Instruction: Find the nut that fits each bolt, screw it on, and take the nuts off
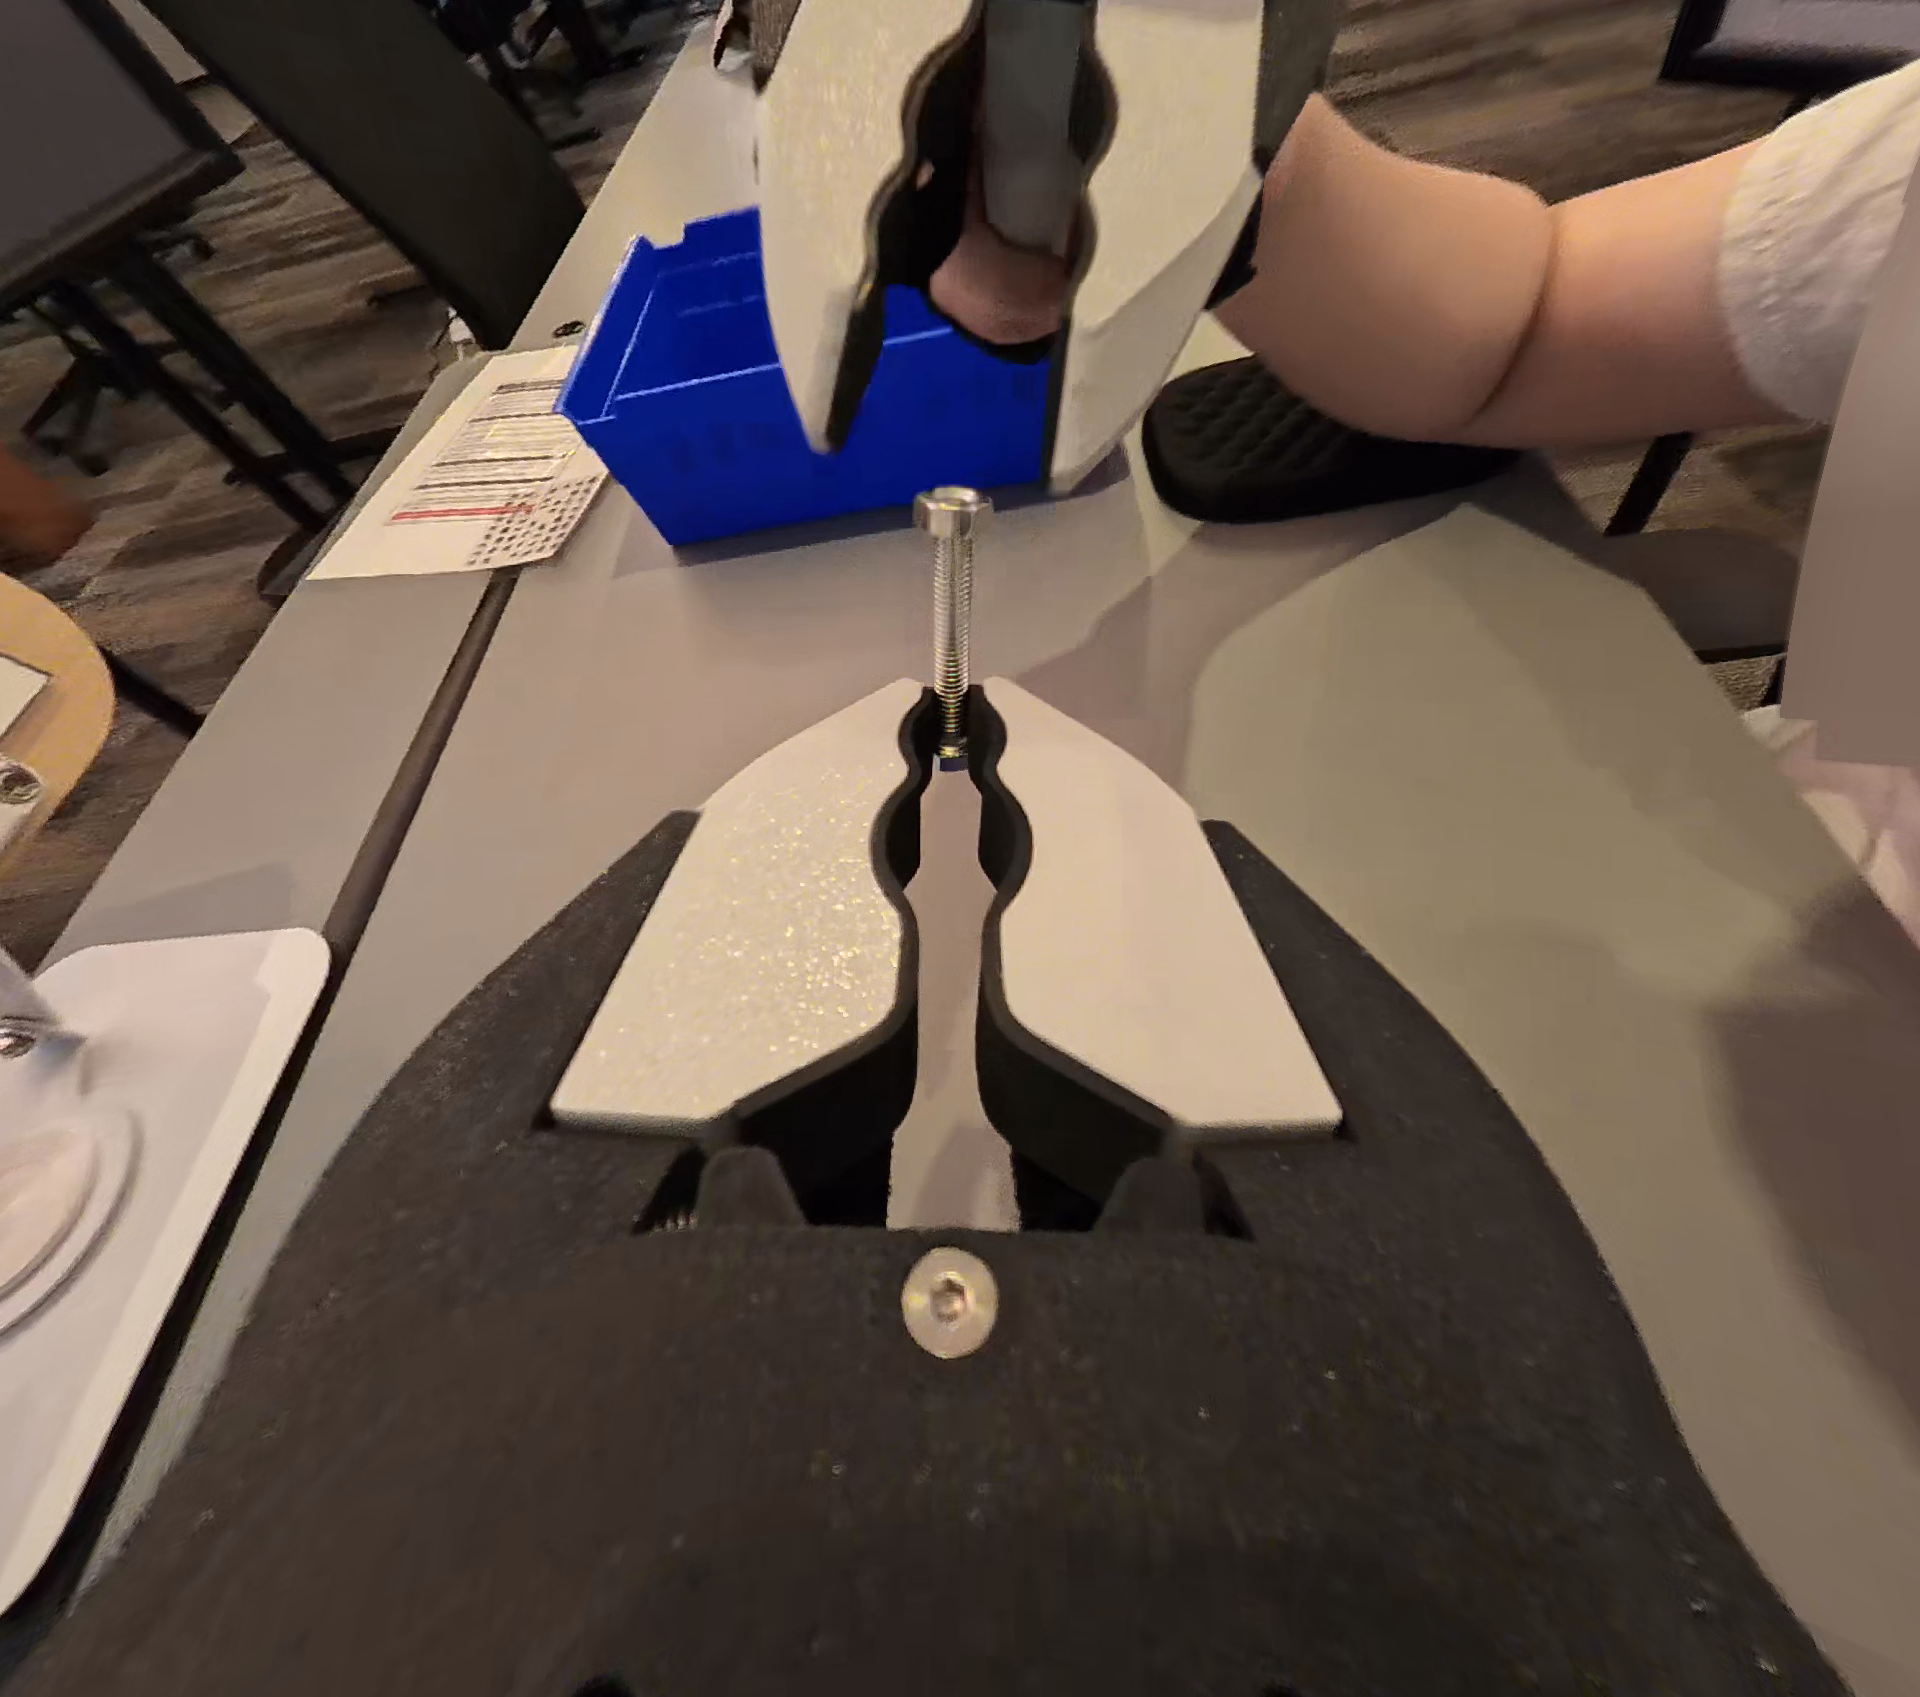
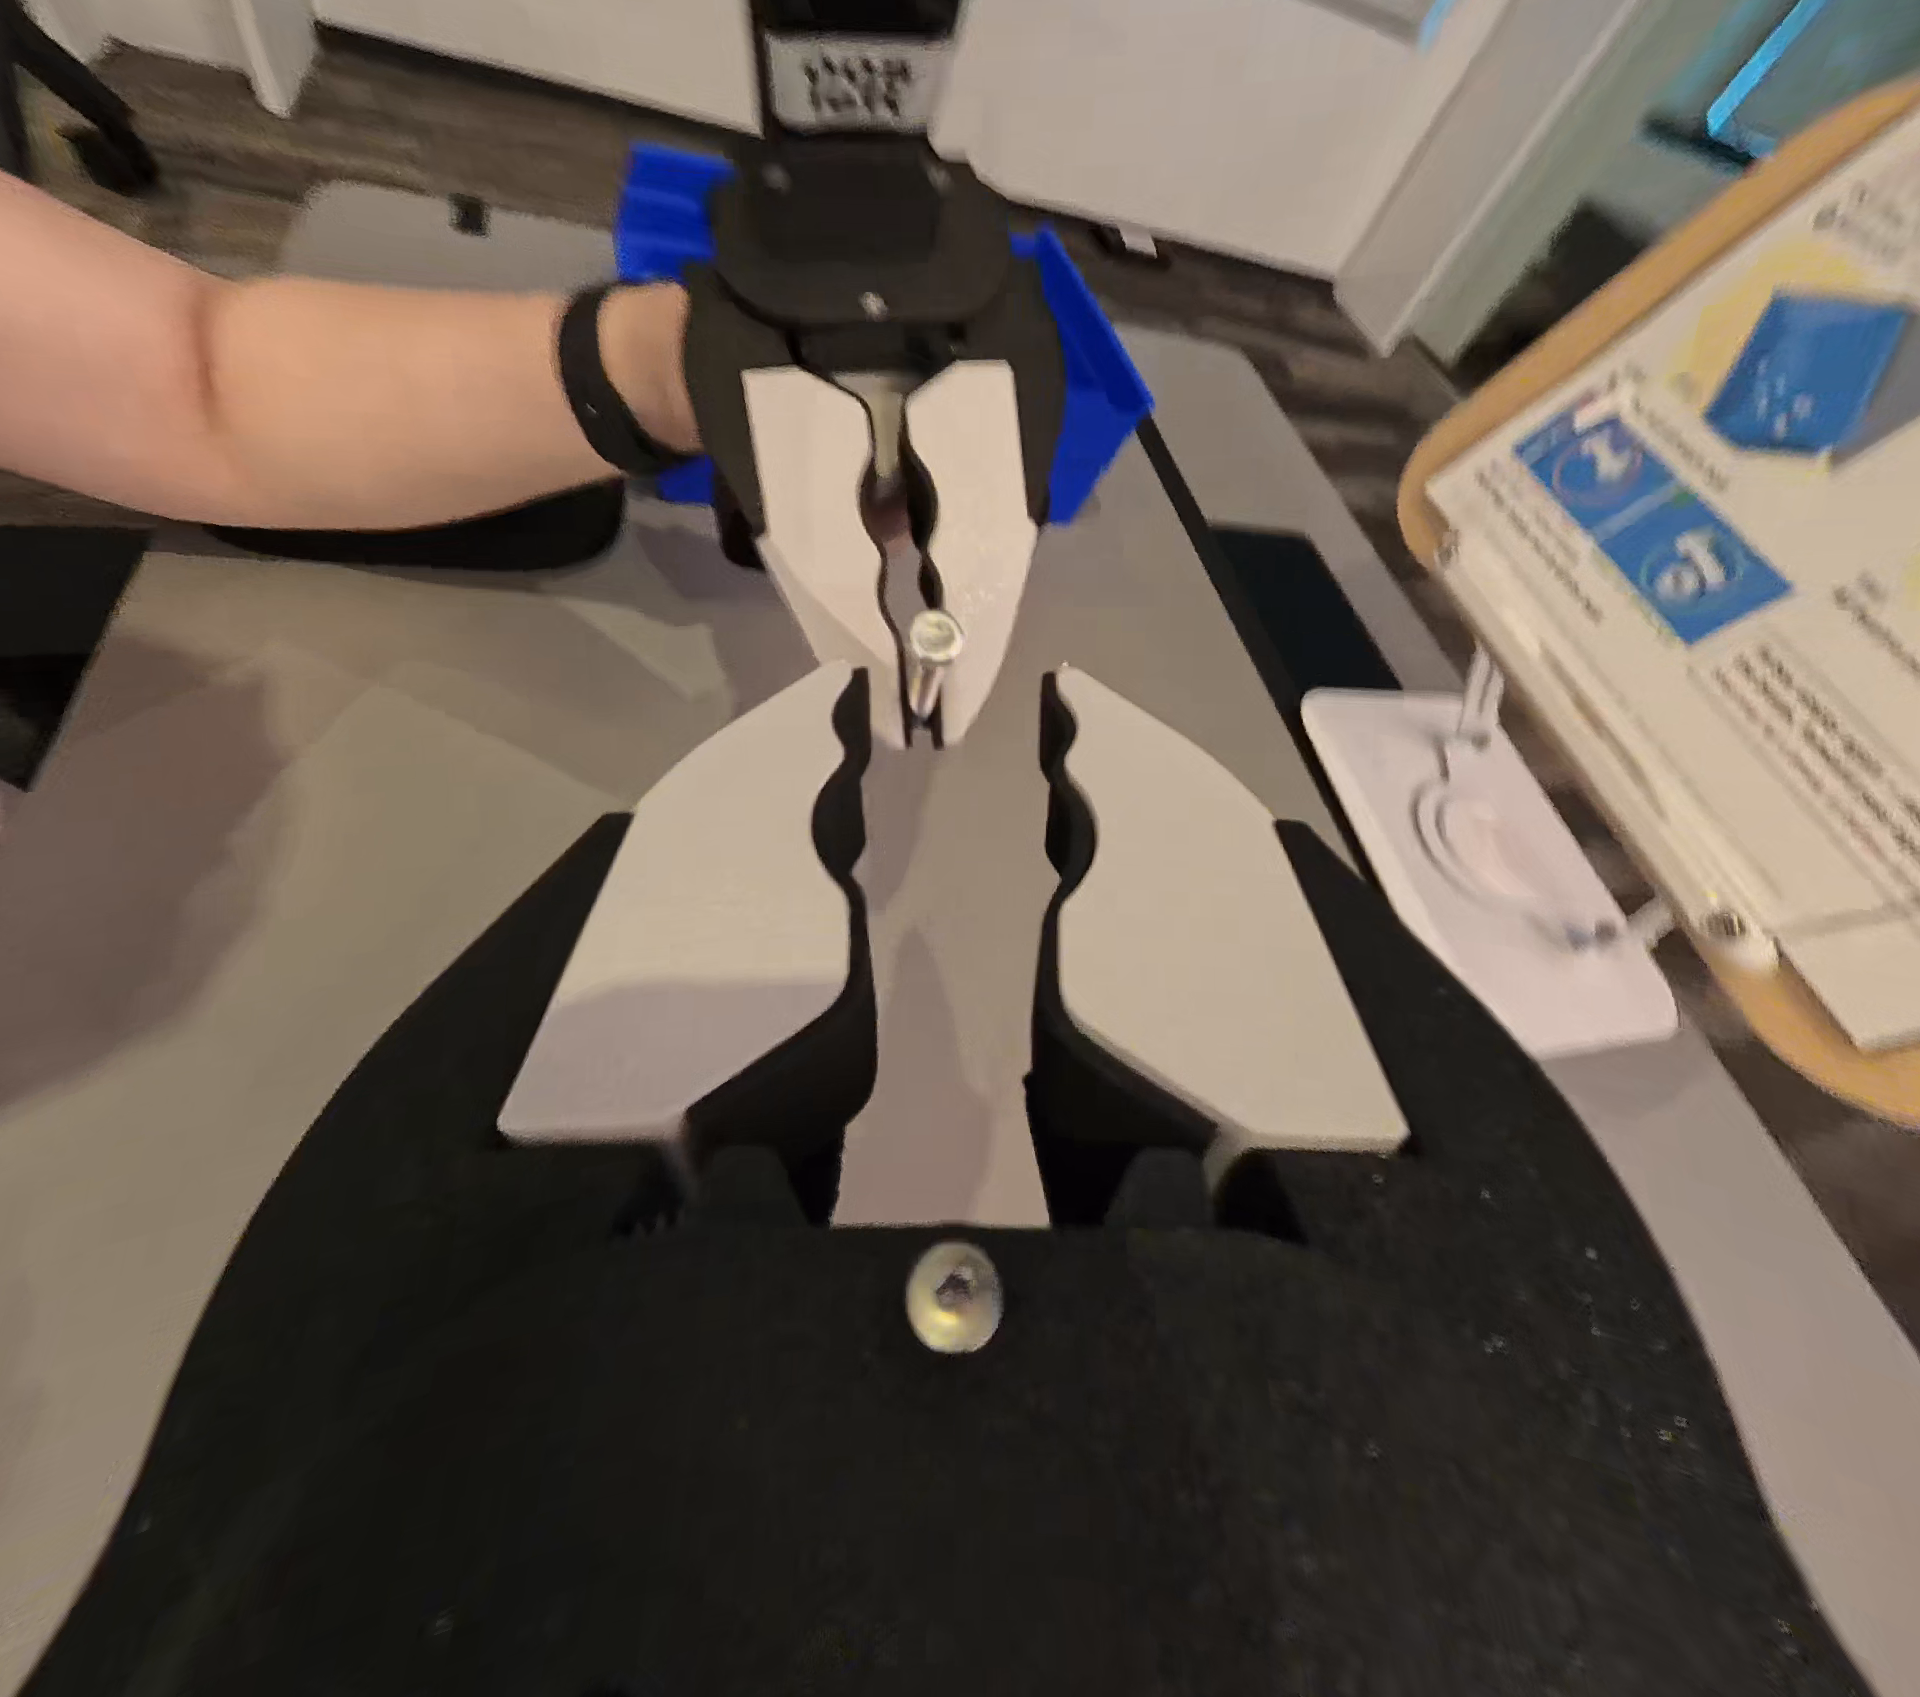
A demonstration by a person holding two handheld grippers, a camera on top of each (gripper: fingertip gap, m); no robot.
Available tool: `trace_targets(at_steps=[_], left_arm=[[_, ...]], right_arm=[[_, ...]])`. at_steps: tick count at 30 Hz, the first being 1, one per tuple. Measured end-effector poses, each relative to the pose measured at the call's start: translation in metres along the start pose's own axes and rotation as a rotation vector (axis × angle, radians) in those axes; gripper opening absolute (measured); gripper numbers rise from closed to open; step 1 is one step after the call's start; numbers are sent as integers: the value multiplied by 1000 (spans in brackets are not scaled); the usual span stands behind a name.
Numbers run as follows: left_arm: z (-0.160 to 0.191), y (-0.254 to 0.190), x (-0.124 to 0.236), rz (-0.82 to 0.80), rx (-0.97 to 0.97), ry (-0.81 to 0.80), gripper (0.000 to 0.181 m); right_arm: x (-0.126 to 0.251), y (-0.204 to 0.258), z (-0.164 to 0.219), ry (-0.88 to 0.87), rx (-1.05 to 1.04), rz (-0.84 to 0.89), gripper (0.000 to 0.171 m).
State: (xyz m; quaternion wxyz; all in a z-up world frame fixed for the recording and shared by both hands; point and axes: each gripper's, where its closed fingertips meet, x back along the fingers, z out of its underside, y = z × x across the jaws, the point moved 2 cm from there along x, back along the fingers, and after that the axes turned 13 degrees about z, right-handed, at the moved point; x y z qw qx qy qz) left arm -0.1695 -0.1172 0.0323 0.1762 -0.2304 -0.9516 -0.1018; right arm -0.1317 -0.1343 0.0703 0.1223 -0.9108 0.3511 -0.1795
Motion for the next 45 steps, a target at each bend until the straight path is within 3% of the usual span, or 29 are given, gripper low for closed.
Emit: trace_targets(at_steps=[3, 8, 15, 30, 36, 45], left_arm=[[-1, -5, -2, 35, -1, -11, 5], [-8, -19, -7, 135, -11, -53, 5], [-10, -32, -15, 212, -23, -50, 4], [-10, -36, -20, 231, -21, -41, 5], [-11, -31, -19, 188, -23, -36, 5], [-9, -1, -11, -36, 47, 0, 5]], right_arm=[[11, 5, -12, -125, 48, -46, 26], [19, 17, -12, -191, 113, -148, 24], [19, 32, -10, -218, 128, -243, 21], [15, 35, -4, -193, 154, -255, 10], [13, 30, -4, -187, 126, -234, 10], [-2, 2, -2, -127, -41, -67, 10]])
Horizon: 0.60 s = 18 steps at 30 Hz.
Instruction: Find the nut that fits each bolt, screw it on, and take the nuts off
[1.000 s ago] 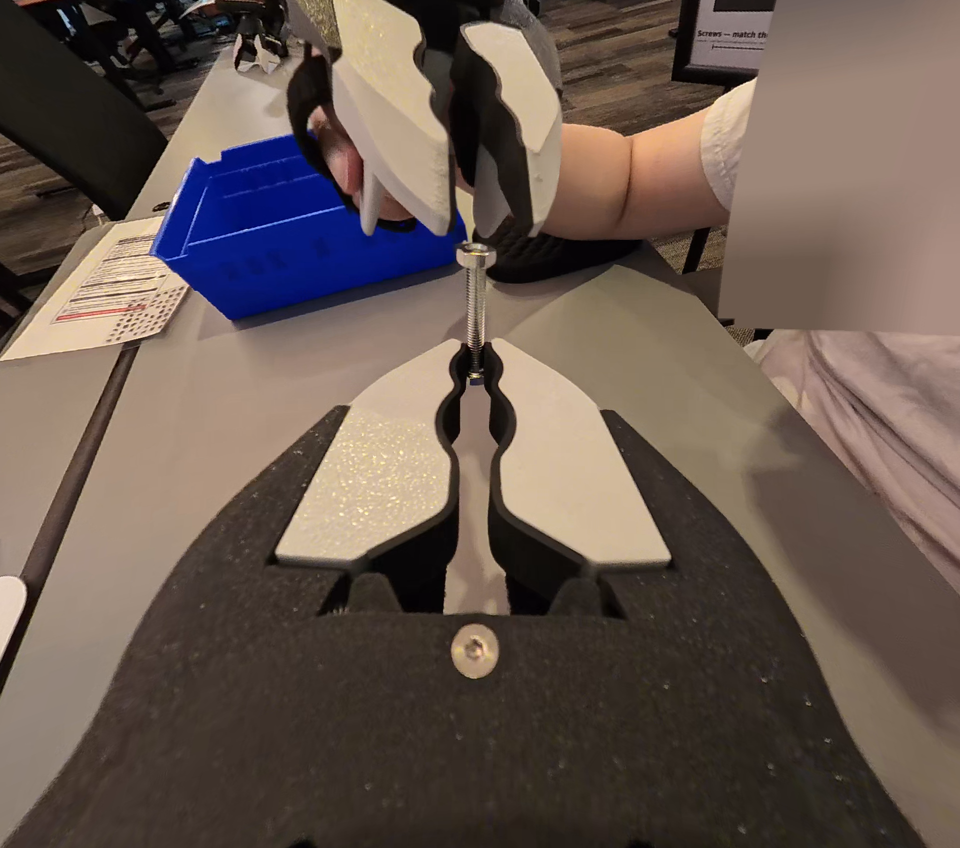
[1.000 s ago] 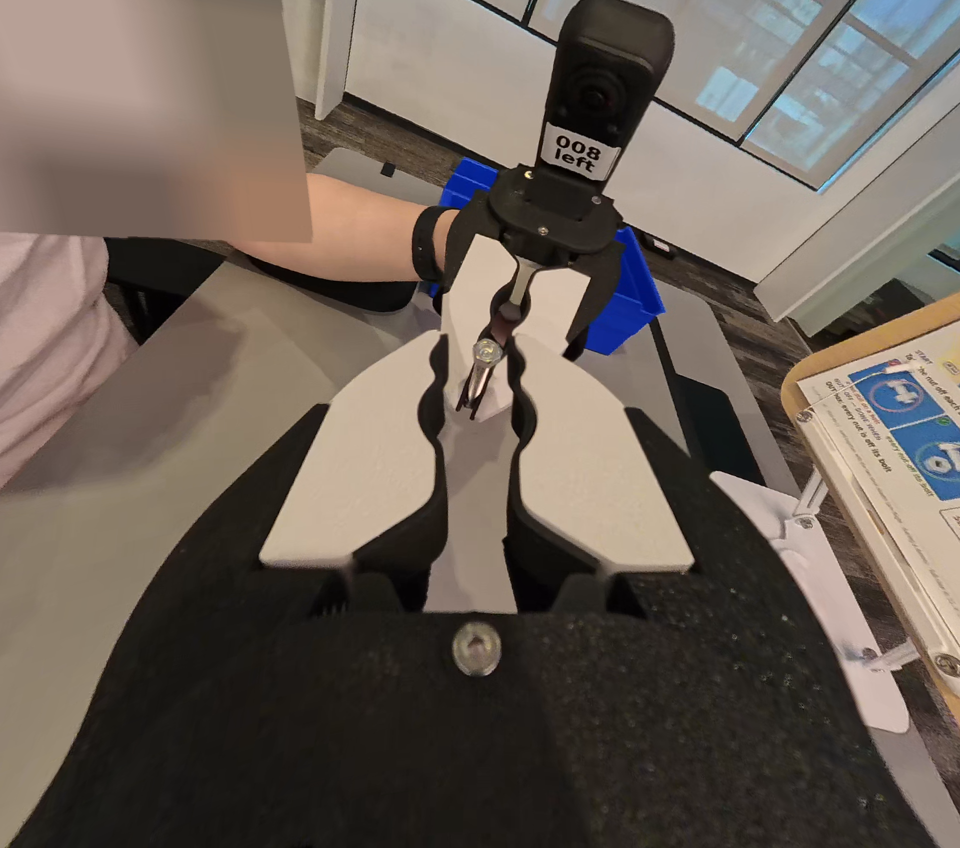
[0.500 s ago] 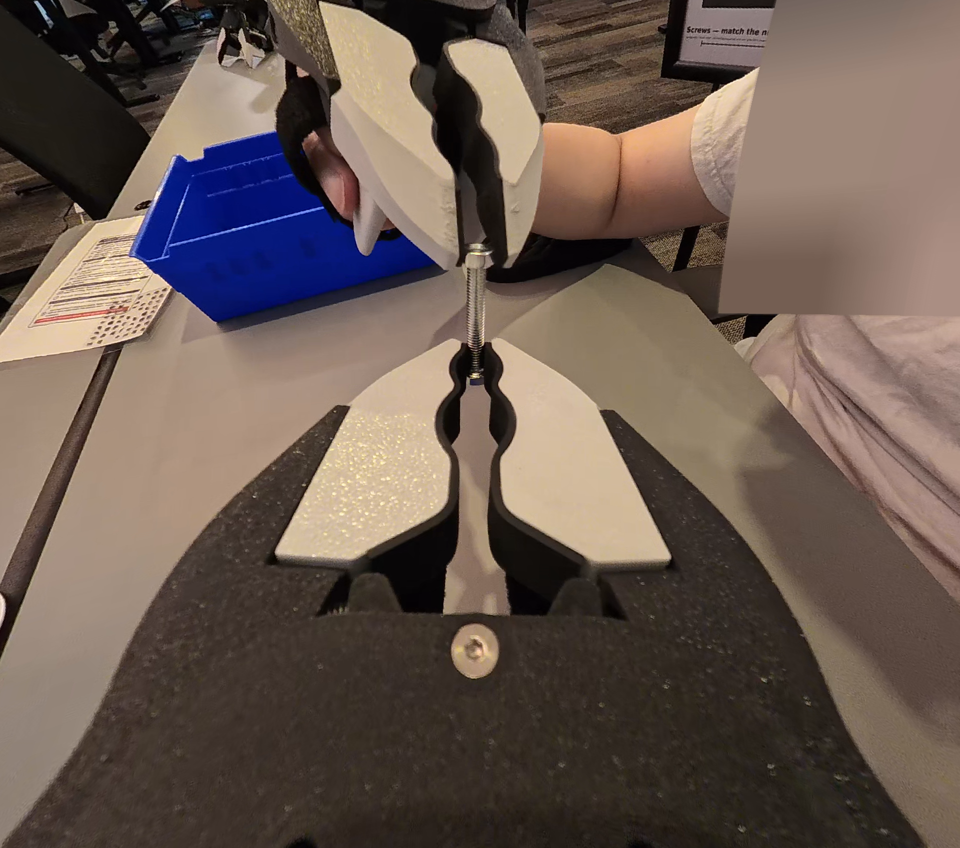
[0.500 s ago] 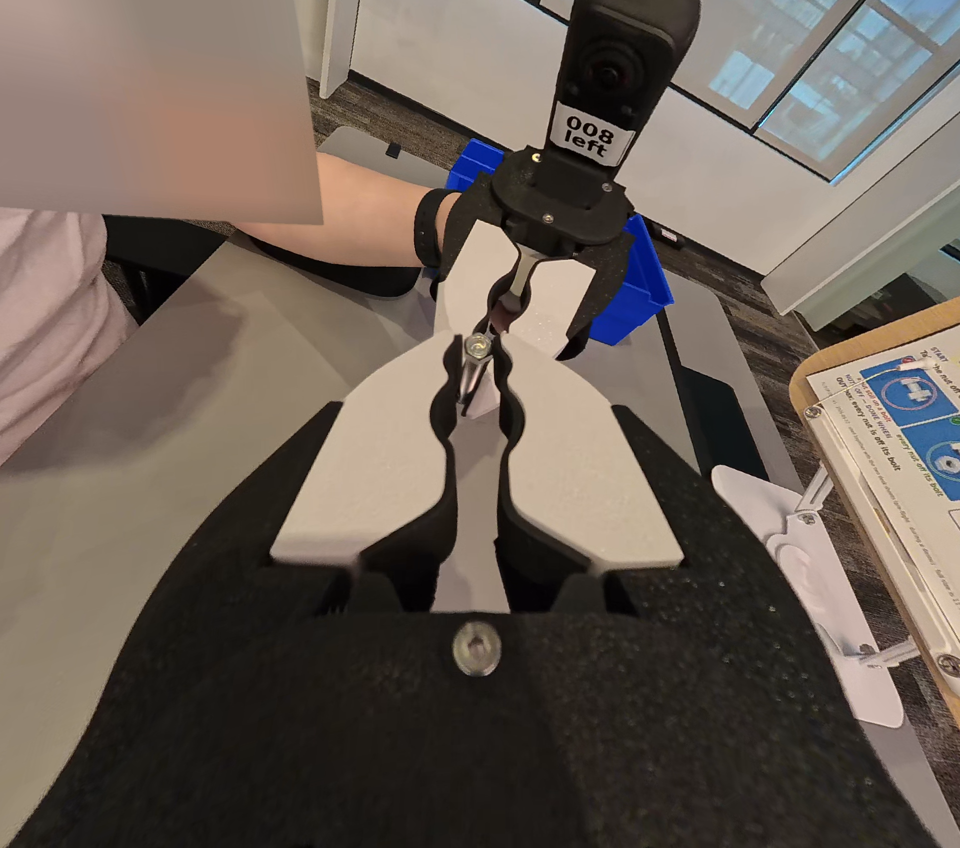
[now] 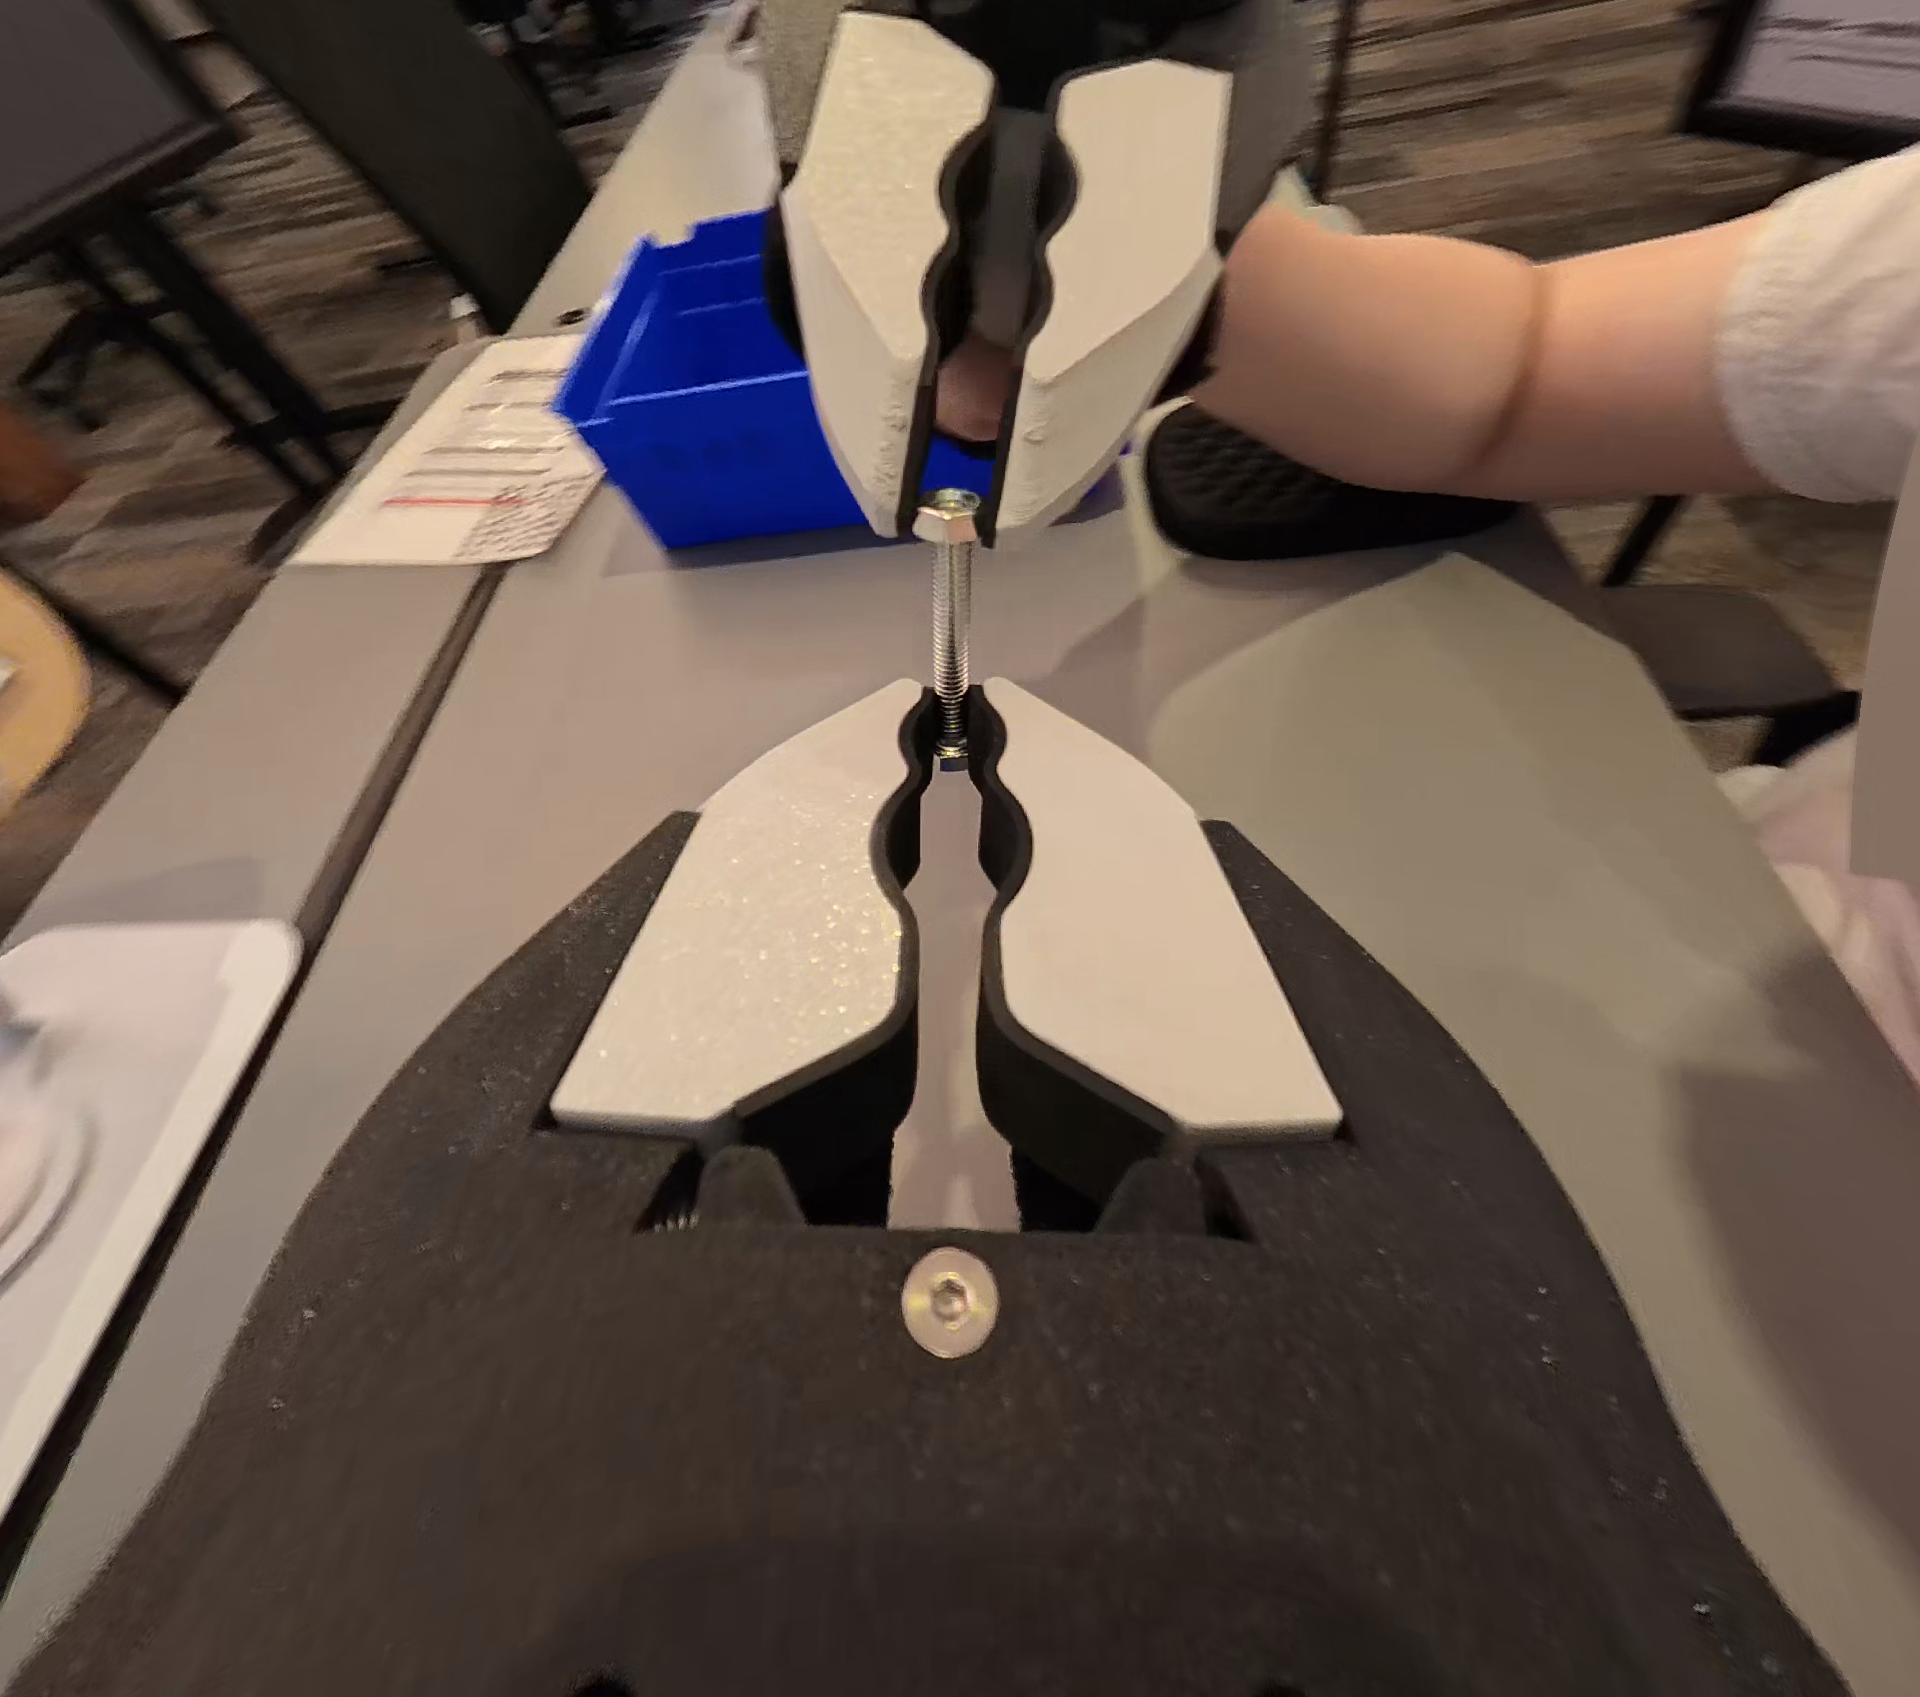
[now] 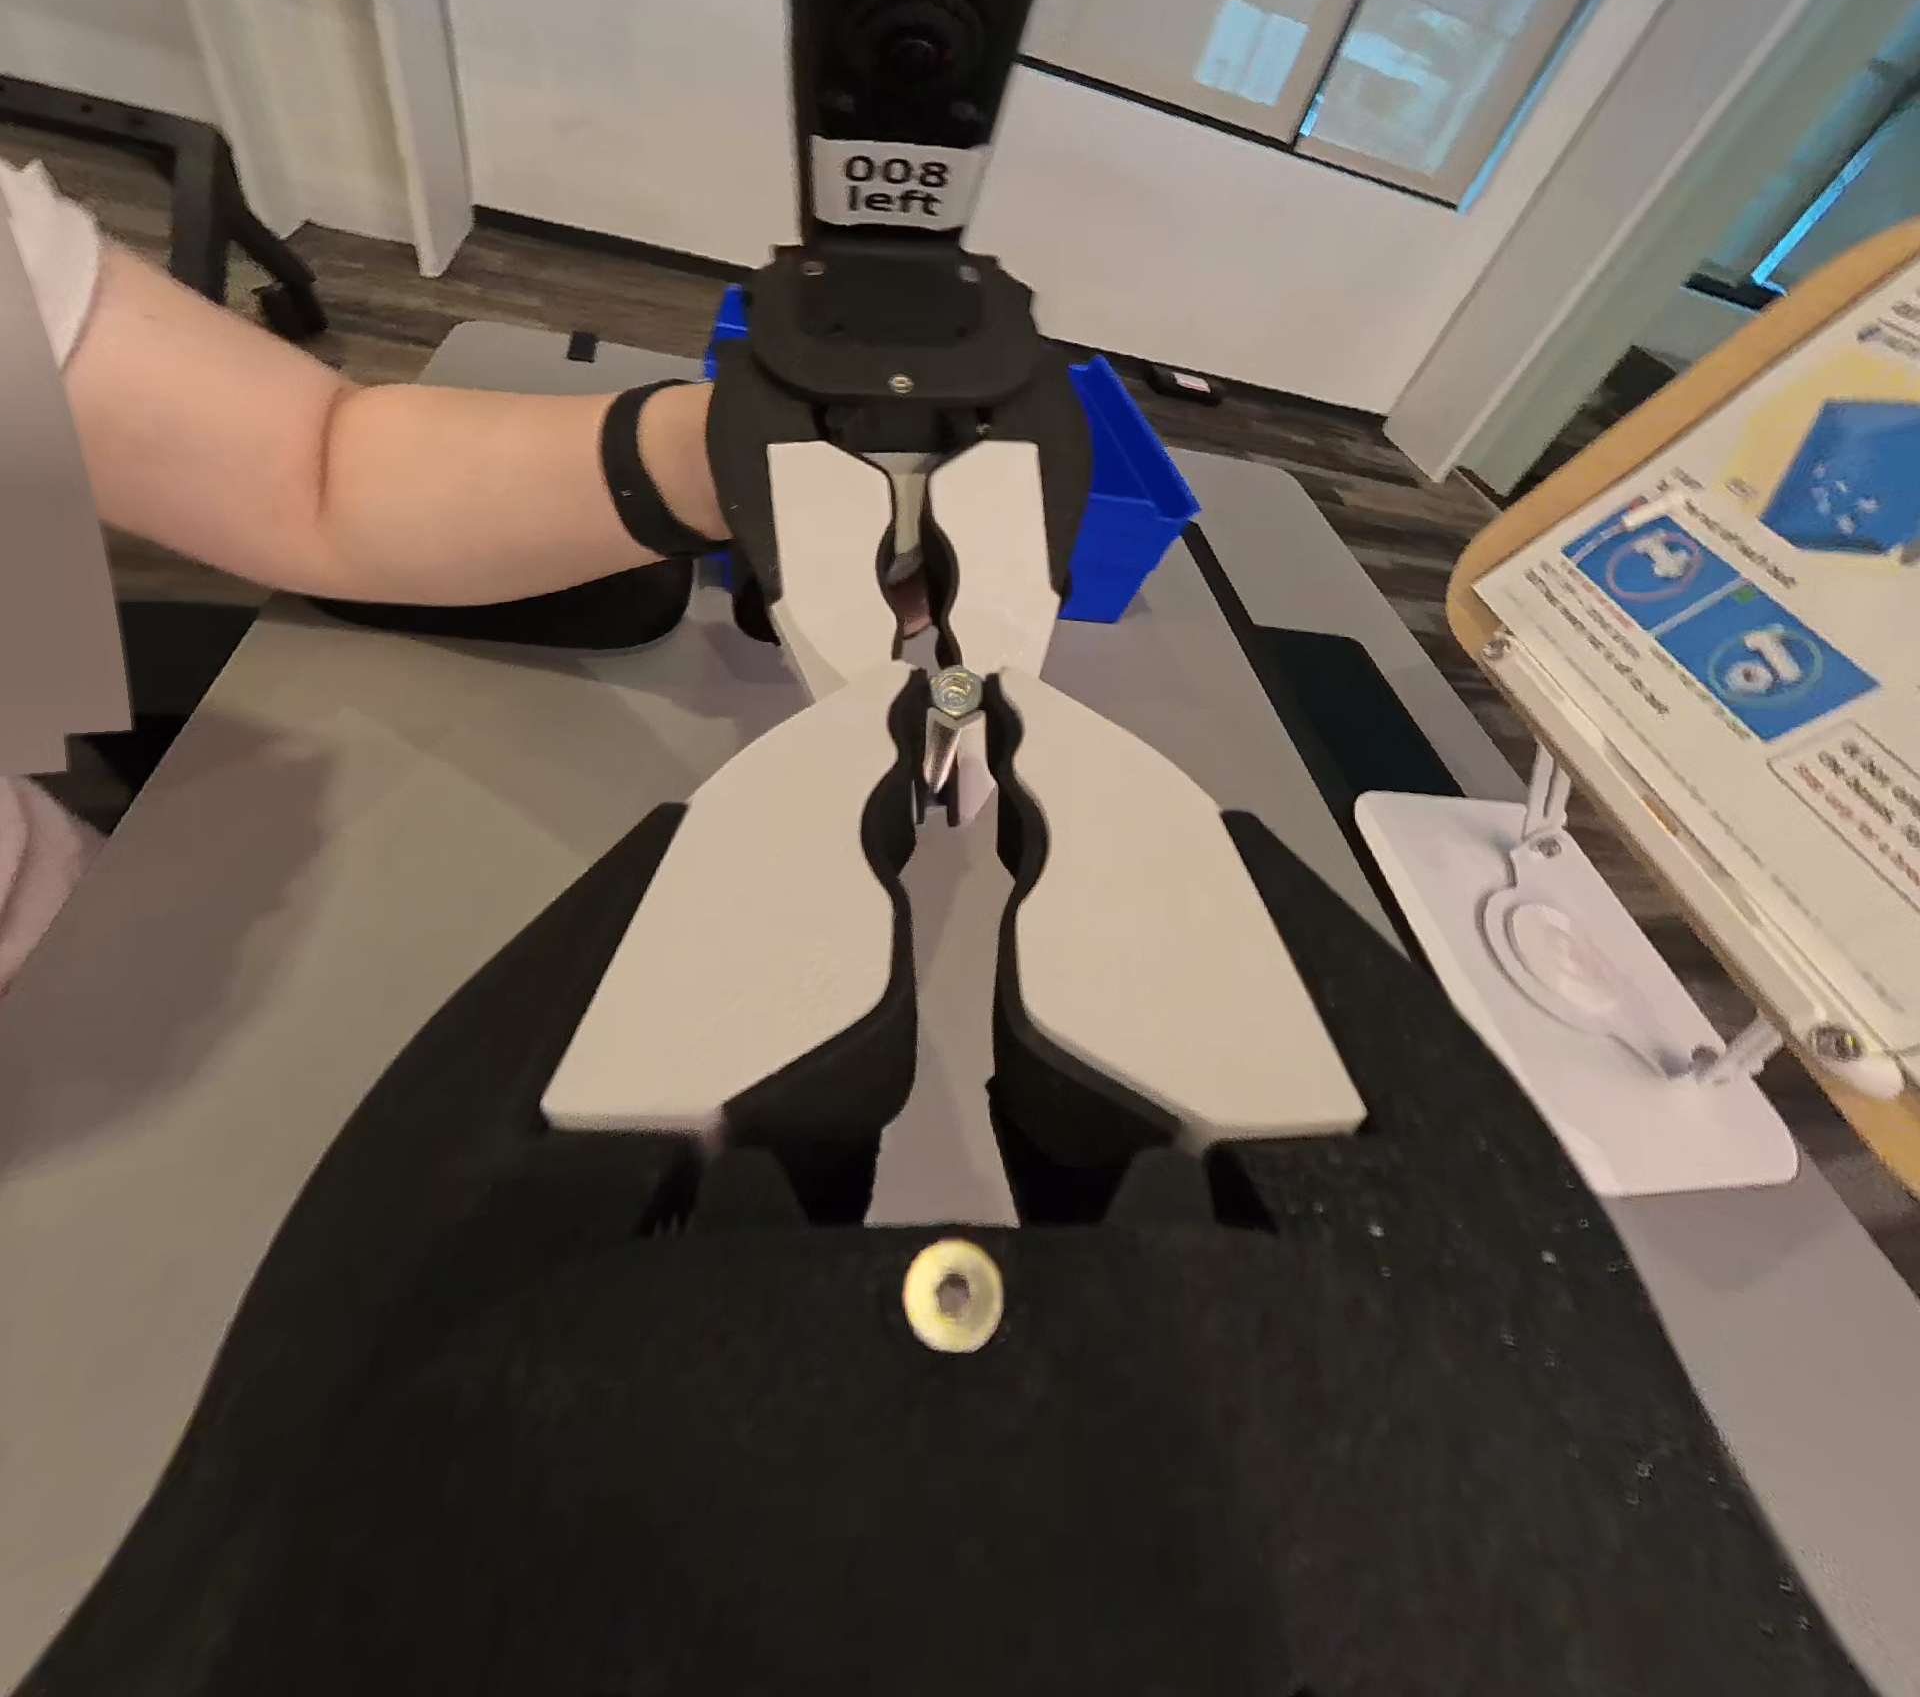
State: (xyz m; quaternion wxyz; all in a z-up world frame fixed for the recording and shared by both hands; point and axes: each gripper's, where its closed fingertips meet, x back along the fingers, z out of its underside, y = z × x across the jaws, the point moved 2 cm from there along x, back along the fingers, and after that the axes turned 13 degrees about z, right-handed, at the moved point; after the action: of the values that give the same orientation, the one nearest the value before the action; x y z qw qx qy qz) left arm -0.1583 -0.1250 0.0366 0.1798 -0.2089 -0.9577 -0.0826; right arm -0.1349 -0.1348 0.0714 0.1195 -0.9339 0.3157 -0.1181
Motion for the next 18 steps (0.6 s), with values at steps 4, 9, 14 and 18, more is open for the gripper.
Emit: trace_targets(at_steps=[4, 9, 14, 18], left_arm=[[3, 14, 4, -125, 15, 42, 5], [6, 24, 7, -232, 41, 74, 5], [5, 29, 8, -315, 40, 108, 5], [5, 30, 8, -374, 9, 156, 5]], right_arm=[[-7, -12, 4, 42, -141, 88, 10], [-13, -21, 7, 61, -270, 203, 10], [-14, -24, 7, 71, -313, 305, 10], [-14, -25, 8, 73, -344, 324, 10]])
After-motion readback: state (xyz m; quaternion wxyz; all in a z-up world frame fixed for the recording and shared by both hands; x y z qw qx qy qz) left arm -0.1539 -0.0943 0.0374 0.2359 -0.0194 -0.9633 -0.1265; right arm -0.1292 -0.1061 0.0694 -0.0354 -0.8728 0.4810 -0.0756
